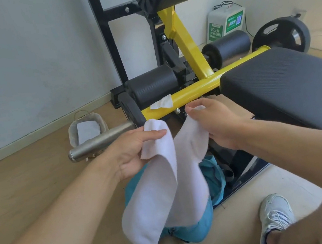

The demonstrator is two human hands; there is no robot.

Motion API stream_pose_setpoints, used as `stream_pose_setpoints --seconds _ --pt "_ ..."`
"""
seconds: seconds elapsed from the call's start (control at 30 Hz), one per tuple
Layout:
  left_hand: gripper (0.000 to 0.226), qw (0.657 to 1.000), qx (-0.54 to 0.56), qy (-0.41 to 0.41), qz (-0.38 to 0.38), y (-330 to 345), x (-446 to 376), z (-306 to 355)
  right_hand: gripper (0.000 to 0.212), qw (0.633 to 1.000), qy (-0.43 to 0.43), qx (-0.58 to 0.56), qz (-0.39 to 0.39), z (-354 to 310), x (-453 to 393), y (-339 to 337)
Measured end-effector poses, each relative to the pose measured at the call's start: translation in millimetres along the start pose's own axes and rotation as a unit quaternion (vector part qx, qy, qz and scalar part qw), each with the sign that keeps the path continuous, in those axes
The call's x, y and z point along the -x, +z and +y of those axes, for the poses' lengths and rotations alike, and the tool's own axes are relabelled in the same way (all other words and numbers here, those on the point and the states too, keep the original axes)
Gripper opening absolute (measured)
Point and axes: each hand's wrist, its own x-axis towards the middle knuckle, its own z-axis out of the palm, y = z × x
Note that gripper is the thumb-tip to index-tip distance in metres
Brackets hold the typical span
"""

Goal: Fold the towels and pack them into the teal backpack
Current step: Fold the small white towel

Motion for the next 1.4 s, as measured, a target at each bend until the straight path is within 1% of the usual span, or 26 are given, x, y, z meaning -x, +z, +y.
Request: stream_pose_setpoints --seconds 0.07,0.13,0.2,0.27,0.37,0.43,0.47,0.5,0.53,0.6,0.67,0.77,0.83,1.03,1.1,1.2,1.3,1.4 --pt "0.041 1.000 0.023 0.009 -0.018 5.7 0.6 -0.1 0.011 1.000 -0.003 -0.018 -0.015 -1.1 5.5 10.5" --pt "0.040 0.998 0.049 0.029 -0.040 9.9 0.3 -0.8 0.014 0.999 -0.014 -0.030 -0.041 -1.9 9.9 17.6" --pt "0.038 0.995 0.075 0.048 -0.042 11.7 0.7 -0.4 0.017 0.995 -0.031 -0.052 -0.076 -4.3 16.2 21.7" --pt "0.039 0.994 0.092 0.062 -0.019 10.5 -0.1 -0.3 0.017 0.990 -0.043 -0.076 -0.113 -7.8 21.3 22.1" --pt "0.034 0.990 0.106 0.081 0.038 4.7 -2.7 0.0 0.019 0.979 -0.036 -0.083 -0.180 -12.8 25.1 16.6" --pt "0.025 0.988 0.094 0.102 0.068 0.6 -4.6 0.2 0.027 0.971 -0.036 -0.075 -0.224 -14.9 26.6 12.9" --pt "0.021 0.987 0.084 0.111 0.076 -0.8 -5.3 0.4 0.030 0.969 -0.045 -0.053 -0.238 -13.0 26.5 11.9" --pt "0.018 0.987 0.074 0.117 0.080 -1.1 -5.6 0.3 0.033 0.969 -0.068 -0.009 -0.238 -10.7 26.8 11.1" --pt "0.018 0.988 0.062 0.120 0.080 -0.8 -5.2 0.0 0.033 0.969 -0.102 0.050 -0.221 -7.6 26.4 10.4" --pt "0.019 0.989 0.026 0.128 0.073 1.6 -4.1 -1.6 0.024 0.962 -0.162 0.144 -0.169 -3.1 25.1 8.8" --pt "0.021 0.988 -0.014 0.140 0.061 5.0 -2.9 -3.9 0.010 0.961 -0.189 0.162 -0.122 -2.1 23.8 6.1" --pt "0.025 0.986 -0.049 0.152 0.036 9.5 -1.3 -7.5 0.011 0.946 -0.235 0.214 -0.055 -3.5 18.3 2.7" --pt "0.028 0.986 -0.062 0.151 0.020 11.0 -1.4 -9.4 0.011 0.937 -0.249 0.242 -0.031 -3.9 16.2 1.5" --pt "0.034 0.981 -0.113 0.154 -0.006 13.7 3.8 -11.0 0.018 0.940 -0.264 0.211 -0.043 1.7 13.1 0.1" --pt "0.034 0.981 -0.115 0.157 -0.012 15.1 4.6 -11.5 0.018 0.941 -0.262 0.207 -0.046 2.7 12.1 -0.4" --pt "0.033 0.979 -0.120 0.162 -0.021 15.4 4.8 -10.6 0.019 0.942 -0.260 0.205 -0.054 2.4 11.4 -0.9" --pt "0.028 0.971 -0.163 0.170 -0.032 14.8 6.5 -10.3 0.019 0.940 -0.264 0.208 -0.058 2.9 10.2 -2.0" --pt "0.026 0.964 -0.197 0.180 -0.020 14.4 6.5 -12.4 0.018 0.940 -0.265 0.206 -0.063 3.6 8.8 -3.5"
